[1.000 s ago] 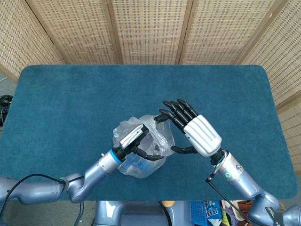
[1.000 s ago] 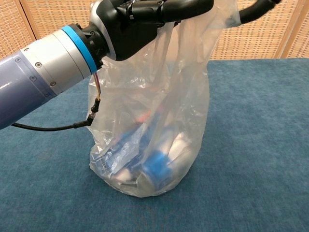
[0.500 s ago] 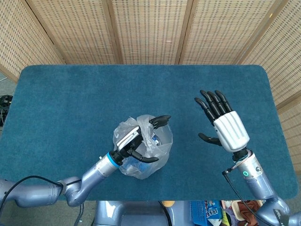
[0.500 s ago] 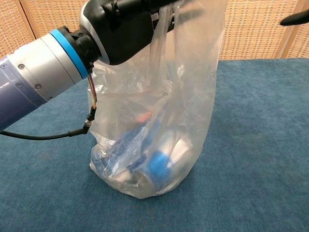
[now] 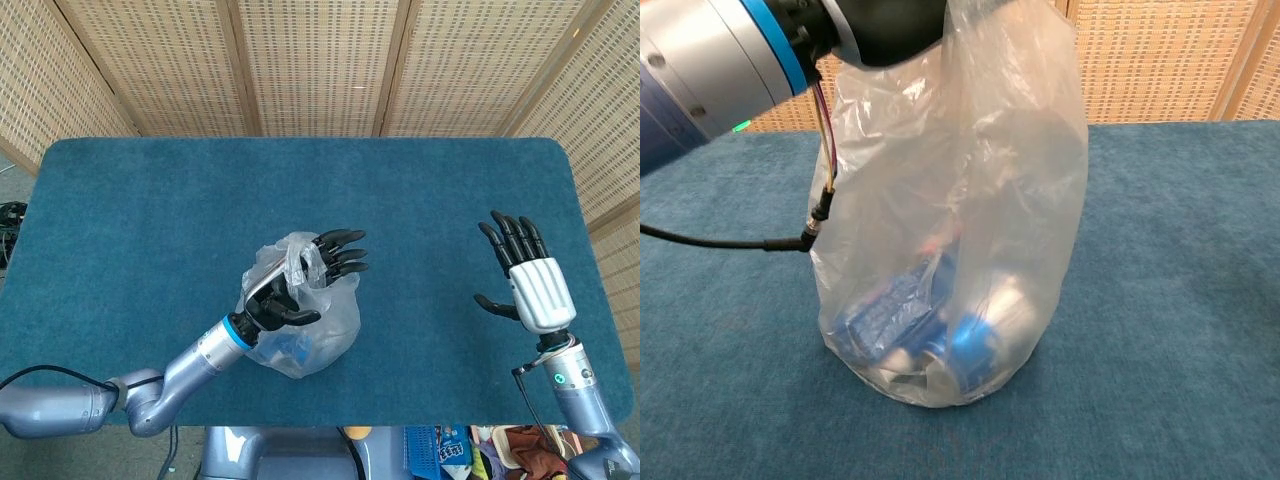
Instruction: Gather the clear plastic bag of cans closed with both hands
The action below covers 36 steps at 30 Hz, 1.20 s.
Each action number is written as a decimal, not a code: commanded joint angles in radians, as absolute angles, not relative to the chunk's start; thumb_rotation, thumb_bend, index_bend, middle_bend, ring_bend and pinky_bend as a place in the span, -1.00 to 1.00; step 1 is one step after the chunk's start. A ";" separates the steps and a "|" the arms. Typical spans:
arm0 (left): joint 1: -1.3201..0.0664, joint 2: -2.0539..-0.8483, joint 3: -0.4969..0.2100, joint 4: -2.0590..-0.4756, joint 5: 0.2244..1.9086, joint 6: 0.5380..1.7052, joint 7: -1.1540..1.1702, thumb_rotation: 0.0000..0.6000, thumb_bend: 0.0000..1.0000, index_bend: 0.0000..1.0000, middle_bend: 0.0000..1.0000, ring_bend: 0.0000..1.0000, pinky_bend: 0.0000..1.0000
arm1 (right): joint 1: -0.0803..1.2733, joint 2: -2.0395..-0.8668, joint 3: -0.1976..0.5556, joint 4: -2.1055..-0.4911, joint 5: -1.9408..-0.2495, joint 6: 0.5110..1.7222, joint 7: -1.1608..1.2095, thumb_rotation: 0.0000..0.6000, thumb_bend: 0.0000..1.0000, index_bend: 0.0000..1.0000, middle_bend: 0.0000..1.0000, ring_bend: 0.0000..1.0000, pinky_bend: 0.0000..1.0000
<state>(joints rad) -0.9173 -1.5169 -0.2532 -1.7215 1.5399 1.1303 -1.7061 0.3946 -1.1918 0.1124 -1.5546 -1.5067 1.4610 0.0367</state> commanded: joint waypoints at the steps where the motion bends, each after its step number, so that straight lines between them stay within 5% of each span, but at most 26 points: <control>1: -0.932 -1.444 -0.267 -1.749 1.567 1.094 -1.812 1.00 -0.64 -0.69 -0.75 -0.70 -0.74 | 0.369 -1.211 0.095 -1.532 -1.505 1.471 0.060 1.00 -1.00 -1.00 -1.00 -1.00 -1.00; 11: -0.935 -1.345 -0.252 -1.726 1.625 1.107 -1.922 1.00 -0.59 -0.22 0.06 0.01 -0.26 | 0.333 -1.244 0.097 -1.511 -1.509 1.498 0.054 1.00 -1.00 -1.00 -1.00 -1.00 -1.00; 19: -0.946 -1.253 -0.278 -1.736 1.570 1.068 -1.862 1.00 -0.20 0.36 0.61 0.57 0.32 | 0.314 -1.262 0.109 -1.505 -1.502 1.507 0.077 1.00 -1.00 -1.00 -1.00 -1.00 -1.00; 27: -0.978 -1.097 -0.339 -1.853 1.483 0.959 -1.686 1.00 0.57 0.73 0.88 0.83 0.83 | 0.301 -1.268 0.123 -1.487 -1.493 1.510 0.100 1.00 -1.00 -1.00 -1.00 -1.00 -1.00; 36: -1.022 -0.862 -0.412 -2.015 1.394 0.780 -1.503 1.00 0.63 0.73 0.88 0.84 0.88 | 0.286 -1.245 0.138 -1.504 -1.494 1.518 0.118 1.00 -1.00 -1.00 -1.00 -1.00 -1.00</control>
<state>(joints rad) -1.0064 -0.9179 -0.3850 -1.9696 1.4203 0.8272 -1.5389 0.2873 -1.2465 0.1370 -1.5028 -1.4942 1.5172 0.1166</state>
